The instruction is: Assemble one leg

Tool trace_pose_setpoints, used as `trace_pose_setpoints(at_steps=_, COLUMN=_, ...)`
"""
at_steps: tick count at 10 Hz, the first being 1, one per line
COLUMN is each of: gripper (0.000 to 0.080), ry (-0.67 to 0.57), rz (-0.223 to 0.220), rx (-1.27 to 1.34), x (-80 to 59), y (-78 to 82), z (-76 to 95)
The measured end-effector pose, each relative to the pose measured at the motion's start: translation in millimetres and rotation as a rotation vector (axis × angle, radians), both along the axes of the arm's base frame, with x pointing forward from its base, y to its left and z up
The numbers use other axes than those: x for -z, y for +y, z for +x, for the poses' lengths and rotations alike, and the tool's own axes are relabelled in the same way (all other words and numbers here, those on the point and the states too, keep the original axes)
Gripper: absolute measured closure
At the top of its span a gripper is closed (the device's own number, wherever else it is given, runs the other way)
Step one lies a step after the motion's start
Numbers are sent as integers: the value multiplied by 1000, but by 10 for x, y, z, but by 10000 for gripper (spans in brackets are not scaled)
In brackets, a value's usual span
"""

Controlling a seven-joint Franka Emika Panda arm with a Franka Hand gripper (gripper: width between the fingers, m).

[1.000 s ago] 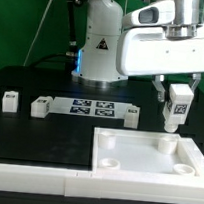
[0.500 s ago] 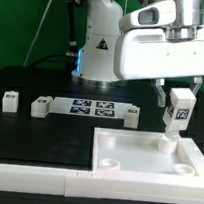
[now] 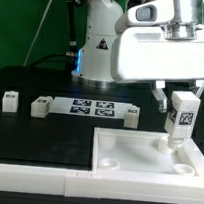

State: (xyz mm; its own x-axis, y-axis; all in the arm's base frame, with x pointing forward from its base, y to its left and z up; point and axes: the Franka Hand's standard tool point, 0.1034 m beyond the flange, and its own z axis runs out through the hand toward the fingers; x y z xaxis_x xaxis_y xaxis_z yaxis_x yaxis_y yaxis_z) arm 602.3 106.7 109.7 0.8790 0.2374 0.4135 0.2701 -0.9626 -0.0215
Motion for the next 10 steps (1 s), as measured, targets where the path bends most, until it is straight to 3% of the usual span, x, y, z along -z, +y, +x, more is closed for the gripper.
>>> trace_pose_setpoints(at_steps=5, gripper=509, ry=-9, rz=-9, rx=-21, x=23, y=-14, z=51)
trace_pose_setpoints(at_steps=7, gripper=509, ry=-15, rz=-4, rx=-24, x=136, y=39, z=102)
trace_pose_setpoints(at_steps=10, gripper=509, ry=-16, rz=-1, rx=-29, x=162, y=103, z=130)
